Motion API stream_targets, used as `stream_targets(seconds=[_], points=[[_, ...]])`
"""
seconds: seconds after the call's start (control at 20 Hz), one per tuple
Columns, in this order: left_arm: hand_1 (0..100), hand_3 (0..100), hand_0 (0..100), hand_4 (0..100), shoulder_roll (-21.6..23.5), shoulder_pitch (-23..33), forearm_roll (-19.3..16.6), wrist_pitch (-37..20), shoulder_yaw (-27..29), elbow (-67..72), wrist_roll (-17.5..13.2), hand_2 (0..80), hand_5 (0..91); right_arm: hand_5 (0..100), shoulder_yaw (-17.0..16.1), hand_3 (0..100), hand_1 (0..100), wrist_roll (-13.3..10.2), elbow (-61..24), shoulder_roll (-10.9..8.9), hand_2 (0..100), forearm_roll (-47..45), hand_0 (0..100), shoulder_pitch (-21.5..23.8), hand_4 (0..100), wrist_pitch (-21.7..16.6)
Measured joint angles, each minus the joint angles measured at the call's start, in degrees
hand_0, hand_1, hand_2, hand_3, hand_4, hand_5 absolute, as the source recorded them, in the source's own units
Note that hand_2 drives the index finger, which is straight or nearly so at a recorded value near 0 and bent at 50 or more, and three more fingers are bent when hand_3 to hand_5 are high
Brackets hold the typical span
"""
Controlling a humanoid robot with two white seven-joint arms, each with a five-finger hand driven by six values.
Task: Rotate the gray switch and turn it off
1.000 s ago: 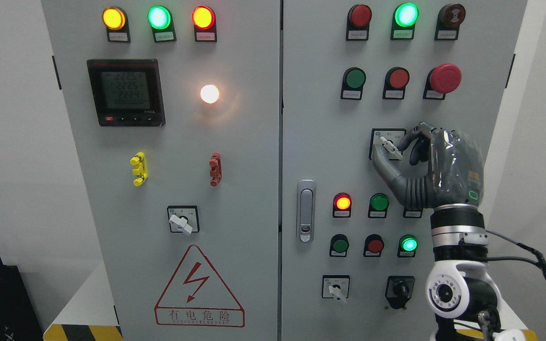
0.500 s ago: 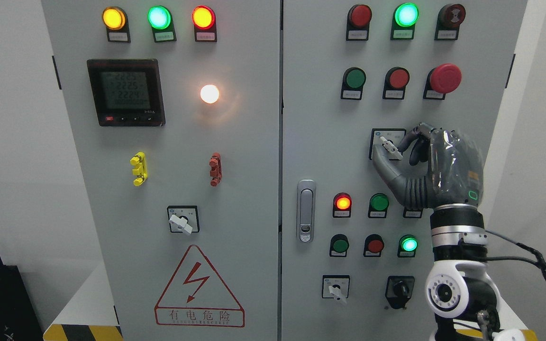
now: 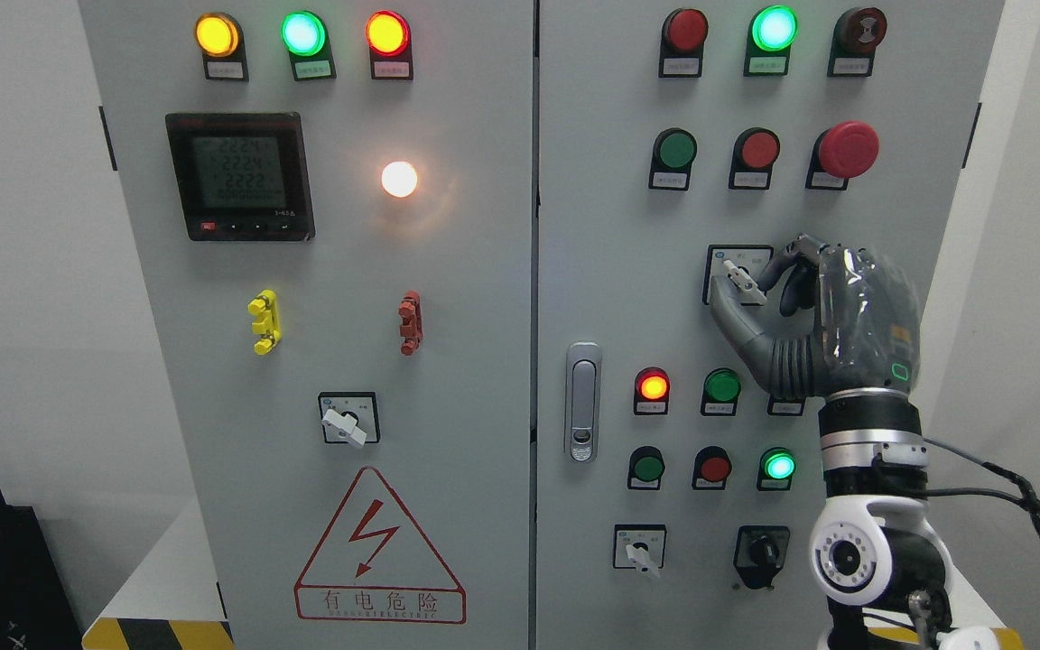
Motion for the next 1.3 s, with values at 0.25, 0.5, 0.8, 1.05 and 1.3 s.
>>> stream_targets(seconds=[0.25, 0.5, 0.8, 1.05, 1.3], points=[[39, 0, 12, 0, 0.0, 0.0, 0.0, 0.0, 0.0, 0.0, -0.1, 0.0, 0.0, 100, 0.0, 93, 45, 0.0, 0.1, 0.0, 66, 0.0, 30, -0.1, 87, 0.0], [39, 0, 12, 0, 0.0, 0.0, 0.0, 0.0, 0.0, 0.0, -0.1, 0.0, 0.0, 100, 0.0, 93, 44, 0.0, 0.2, 0.01, 67, 0.0, 37, -0.1, 87, 0.0], [39, 0, 12, 0, 0.0, 0.0, 0.0, 0.0, 0.0, 0.0, -0.2, 0.0, 0.0, 100, 0.0, 94, 43, -0.2, 0.3, 0.01, 68, 0.0, 40, -0.1, 88, 0.0], [39, 0, 12, 0, 0.0, 0.0, 0.0, 0.0, 0.0, 0.0, -0.2, 0.0, 0.0, 100, 0.0, 94, 42, 0.0, 0.4, 0.01, 68, 0.0, 43, -0.1, 88, 0.0], [39, 0, 12, 0, 0.0, 0.0, 0.0, 0.0, 0.0, 0.0, -0.2, 0.0, 0.0, 100, 0.0, 95, 42, 0.1, 0.6, 0.01, 70, -0.1, 43, -0.3, 88, 0.0]])
